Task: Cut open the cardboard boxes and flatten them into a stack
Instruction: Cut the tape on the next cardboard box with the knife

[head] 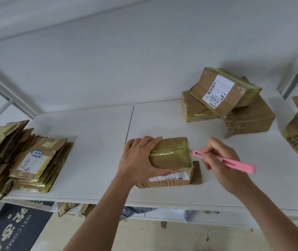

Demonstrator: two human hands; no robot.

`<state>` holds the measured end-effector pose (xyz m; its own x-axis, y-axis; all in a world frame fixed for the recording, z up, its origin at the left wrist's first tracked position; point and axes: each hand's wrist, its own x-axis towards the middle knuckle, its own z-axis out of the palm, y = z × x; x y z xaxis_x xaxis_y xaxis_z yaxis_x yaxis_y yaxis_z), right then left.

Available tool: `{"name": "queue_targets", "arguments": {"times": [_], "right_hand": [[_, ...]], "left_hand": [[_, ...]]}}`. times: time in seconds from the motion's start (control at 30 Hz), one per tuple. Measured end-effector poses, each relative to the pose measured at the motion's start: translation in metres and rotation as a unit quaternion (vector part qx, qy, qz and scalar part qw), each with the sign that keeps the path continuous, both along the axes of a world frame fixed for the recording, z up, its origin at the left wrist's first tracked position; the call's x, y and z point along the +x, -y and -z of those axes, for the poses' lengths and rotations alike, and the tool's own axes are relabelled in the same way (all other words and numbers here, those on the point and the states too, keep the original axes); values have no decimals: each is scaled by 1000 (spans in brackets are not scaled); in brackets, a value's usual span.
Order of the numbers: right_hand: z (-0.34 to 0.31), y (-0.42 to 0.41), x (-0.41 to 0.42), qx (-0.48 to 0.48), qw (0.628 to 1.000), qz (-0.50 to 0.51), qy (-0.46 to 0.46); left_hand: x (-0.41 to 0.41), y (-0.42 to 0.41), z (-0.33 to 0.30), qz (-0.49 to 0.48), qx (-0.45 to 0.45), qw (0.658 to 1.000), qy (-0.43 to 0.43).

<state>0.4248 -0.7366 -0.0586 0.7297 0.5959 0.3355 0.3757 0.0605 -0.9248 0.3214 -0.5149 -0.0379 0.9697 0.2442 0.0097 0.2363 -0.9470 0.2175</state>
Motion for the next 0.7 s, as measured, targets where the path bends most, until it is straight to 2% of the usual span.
{"name": "queue_targets", "arguments": {"times": [0.13, 0.33, 0.7], "right_hand": [[-13, -2, 5, -5, 1000, -10, 5], [4, 3, -16, 15, 998, 19, 51], [-4, 17, -35, -4, 999, 7, 44]], "left_hand": [[-2, 0, 0, -2, -2, 1000, -1], [0, 0, -1, -5, -3, 1000, -4], [1, -2, -1, -3, -3, 1000, -10]]}}
